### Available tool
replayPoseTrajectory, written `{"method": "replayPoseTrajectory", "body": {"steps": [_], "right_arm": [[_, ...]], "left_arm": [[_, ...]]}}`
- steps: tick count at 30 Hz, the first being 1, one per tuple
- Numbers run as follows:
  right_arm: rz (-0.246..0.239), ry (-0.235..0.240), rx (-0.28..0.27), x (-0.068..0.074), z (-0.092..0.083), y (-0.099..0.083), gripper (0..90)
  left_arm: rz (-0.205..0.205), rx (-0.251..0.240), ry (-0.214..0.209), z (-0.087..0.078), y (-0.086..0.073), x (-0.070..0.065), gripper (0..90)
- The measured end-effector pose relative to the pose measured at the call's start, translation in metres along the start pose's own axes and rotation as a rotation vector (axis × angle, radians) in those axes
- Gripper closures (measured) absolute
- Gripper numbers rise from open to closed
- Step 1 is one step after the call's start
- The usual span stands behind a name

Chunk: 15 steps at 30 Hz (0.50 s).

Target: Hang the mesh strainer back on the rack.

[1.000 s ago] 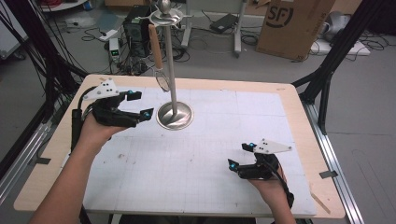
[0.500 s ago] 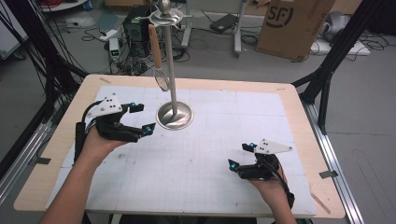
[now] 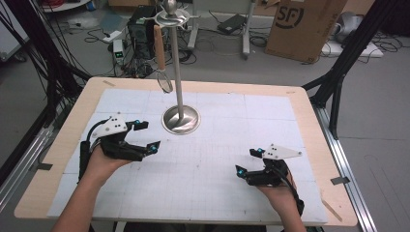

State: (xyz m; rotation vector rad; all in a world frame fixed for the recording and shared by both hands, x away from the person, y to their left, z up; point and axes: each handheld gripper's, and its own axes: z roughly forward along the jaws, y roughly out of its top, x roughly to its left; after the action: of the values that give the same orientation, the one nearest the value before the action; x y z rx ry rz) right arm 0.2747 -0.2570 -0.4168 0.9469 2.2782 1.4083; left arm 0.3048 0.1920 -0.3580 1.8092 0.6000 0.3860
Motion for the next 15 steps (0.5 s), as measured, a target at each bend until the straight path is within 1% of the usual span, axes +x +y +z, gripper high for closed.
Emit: {"method": "replayPoseTrajectory", "body": {"steps": [3, 7, 10, 11, 12, 13, 14, 15], "right_arm": [[-0.005, 0.004, -0.003, 0.000, 0.001, 0.000, 16.3], [-0.002, 0.007, -0.001, 0.000, 0.001, -0.001, 16.3], [0.001, 0.004, 0.000, -0.001, 0.001, -0.001, 16.3], [0.001, 0.005, 0.001, -0.001, 0.001, -0.001, 16.3], [0.002, 0.003, 0.003, -0.001, 0.001, -0.001, 16.3], [-0.002, 0.001, 0.003, -0.001, 0.001, -0.001, 16.3], [-0.003, 0.001, 0.004, -0.001, 0.001, -0.001, 16.3], [0.003, 0.001, 0.006, -0.001, 0.001, -0.001, 16.3]], "left_arm": [[-0.001, 0.005, -0.007, 0.000, -0.005, -0.002, 17.8], [-0.003, 0.005, -0.004, 0.000, -0.011, -0.004, 17.8], [-0.020, 0.010, 0.007, 0.002, -0.017, -0.004, 17.8], [-0.020, 0.010, 0.007, 0.002, -0.017, -0.004, 17.8], [-0.026, 0.018, 0.007, 0.003, -0.021, -0.003, 17.8], [-0.026, 0.018, 0.007, 0.003, -0.021, -0.003, 17.8], [-0.030, 0.025, 0.003, 0.005, -0.026, -0.003, 17.8], [-0.036, 0.028, 0.008, 0.006, -0.028, -0.003, 17.8]]}}
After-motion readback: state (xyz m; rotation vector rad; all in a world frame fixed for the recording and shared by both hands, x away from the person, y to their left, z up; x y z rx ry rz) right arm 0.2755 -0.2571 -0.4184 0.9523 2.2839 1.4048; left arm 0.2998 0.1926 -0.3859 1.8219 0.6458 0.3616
